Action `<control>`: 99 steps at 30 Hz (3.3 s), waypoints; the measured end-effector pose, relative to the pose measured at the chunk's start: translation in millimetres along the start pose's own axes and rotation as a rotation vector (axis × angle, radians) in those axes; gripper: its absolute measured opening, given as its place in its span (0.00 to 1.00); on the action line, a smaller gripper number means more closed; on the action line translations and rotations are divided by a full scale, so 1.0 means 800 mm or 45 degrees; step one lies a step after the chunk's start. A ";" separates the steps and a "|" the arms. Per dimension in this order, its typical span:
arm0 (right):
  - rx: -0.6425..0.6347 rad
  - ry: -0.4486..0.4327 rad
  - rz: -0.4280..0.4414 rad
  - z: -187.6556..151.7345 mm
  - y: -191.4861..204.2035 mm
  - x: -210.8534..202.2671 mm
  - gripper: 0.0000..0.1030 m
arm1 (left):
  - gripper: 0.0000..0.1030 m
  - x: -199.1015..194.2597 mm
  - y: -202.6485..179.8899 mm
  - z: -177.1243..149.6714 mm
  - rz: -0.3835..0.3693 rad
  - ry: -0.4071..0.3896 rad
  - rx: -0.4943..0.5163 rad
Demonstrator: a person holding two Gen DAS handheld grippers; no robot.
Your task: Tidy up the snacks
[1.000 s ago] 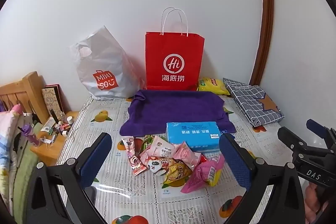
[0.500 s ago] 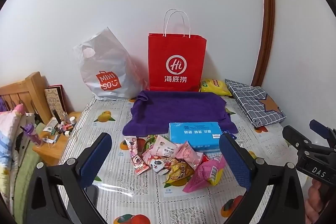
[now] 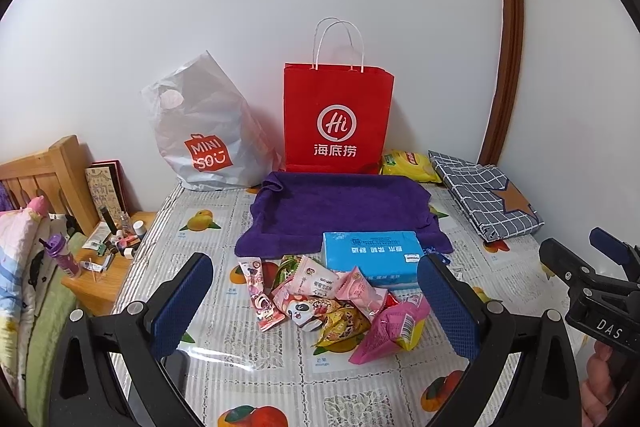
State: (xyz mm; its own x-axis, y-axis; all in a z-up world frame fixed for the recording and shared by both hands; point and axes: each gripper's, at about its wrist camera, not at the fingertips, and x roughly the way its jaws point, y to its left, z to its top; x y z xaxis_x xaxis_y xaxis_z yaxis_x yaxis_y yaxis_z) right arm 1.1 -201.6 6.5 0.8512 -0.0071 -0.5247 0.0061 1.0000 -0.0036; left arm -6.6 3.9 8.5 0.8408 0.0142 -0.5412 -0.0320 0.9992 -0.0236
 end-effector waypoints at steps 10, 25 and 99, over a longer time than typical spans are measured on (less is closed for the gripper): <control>-0.008 -0.019 0.008 0.000 0.001 -0.006 1.00 | 0.99 0.001 -0.001 0.000 -0.003 -0.002 -0.005; -0.014 -0.033 0.026 -0.004 0.008 -0.010 1.00 | 0.99 -0.002 -0.001 -0.004 -0.009 -0.009 -0.009; -0.017 0.053 0.018 -0.031 -0.003 0.050 1.00 | 1.00 0.048 0.001 -0.021 -0.037 0.093 0.029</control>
State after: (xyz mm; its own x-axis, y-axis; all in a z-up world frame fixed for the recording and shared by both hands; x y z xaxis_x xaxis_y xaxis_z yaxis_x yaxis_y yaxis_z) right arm 22.2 -204.7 -35.8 0.8288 0.0071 -0.5595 -0.0132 0.9999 -0.0068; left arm 16.5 4.9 -26.3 0.7996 -0.0165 -0.6003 0.0046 0.9998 -0.0214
